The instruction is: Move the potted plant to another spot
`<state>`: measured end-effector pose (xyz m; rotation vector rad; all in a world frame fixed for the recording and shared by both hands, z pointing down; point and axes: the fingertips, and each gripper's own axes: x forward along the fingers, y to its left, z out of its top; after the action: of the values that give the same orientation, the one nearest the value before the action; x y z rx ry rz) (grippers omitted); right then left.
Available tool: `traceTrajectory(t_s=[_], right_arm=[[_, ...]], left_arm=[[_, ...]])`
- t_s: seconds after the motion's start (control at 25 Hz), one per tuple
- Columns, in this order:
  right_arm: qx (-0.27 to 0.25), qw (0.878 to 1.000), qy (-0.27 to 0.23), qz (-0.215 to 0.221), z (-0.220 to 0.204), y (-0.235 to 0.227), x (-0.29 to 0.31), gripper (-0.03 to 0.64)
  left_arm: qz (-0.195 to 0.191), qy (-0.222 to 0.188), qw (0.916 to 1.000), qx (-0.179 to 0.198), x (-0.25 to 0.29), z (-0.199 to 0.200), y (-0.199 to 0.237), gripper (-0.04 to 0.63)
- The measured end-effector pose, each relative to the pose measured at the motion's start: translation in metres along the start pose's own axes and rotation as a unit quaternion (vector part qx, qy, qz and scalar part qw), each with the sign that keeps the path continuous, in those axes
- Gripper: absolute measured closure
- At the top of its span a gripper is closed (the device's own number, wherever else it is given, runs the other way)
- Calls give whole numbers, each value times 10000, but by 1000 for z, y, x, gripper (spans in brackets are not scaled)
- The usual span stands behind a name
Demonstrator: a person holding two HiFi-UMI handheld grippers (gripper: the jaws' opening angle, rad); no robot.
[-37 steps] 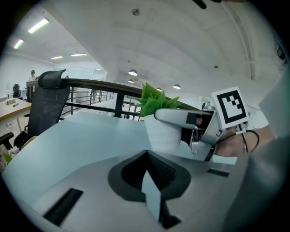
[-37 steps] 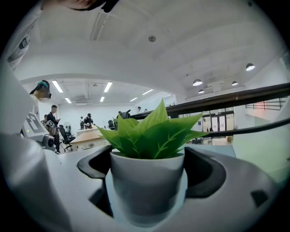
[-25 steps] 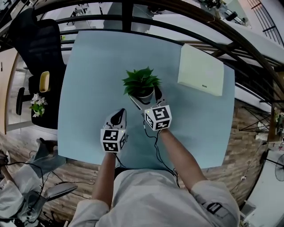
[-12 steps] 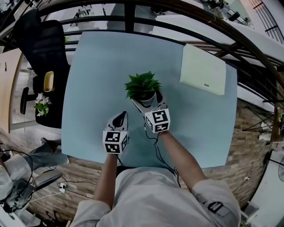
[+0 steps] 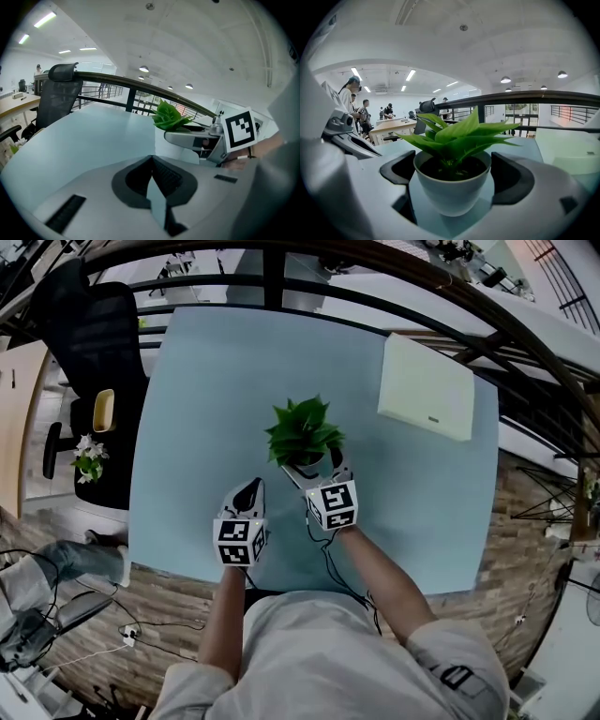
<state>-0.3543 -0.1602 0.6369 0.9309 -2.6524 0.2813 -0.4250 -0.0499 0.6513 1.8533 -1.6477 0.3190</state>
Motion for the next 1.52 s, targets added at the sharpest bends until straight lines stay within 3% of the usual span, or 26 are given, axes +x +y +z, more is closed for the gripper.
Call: traceTrajectory(t_s=[0.36,0.8,1.04,1.12,1.28,1.48,1.52], right_arm=[[-184,9996,193,-91,-17,7,-5,106],[92,9987,486,123,-35,0,-25,86],[-619,9957,642,249,-48,10,-48,103],[-741,9937,798,249,-57,10,-60,152],[-989,9916,824,-93,-60,-9,-89,410],[-1055,9897,867,-422,-60,-35,-116,603],[-1026,9896,912,-441,-62,-39,-121,612]], left_arm=[[4,34,10000,-76,0,-5,-4,583],[119,53,9997,-184,-3,-15,-16,583],[274,109,9991,-311,-8,-28,-18,583],[299,157,9989,-314,-10,-32,-21,583],[220,286,9992,-179,-4,-36,-40,583],[-36,298,9995,18,11,-30,-74,583],[-95,307,9995,37,13,-30,-82,583]])
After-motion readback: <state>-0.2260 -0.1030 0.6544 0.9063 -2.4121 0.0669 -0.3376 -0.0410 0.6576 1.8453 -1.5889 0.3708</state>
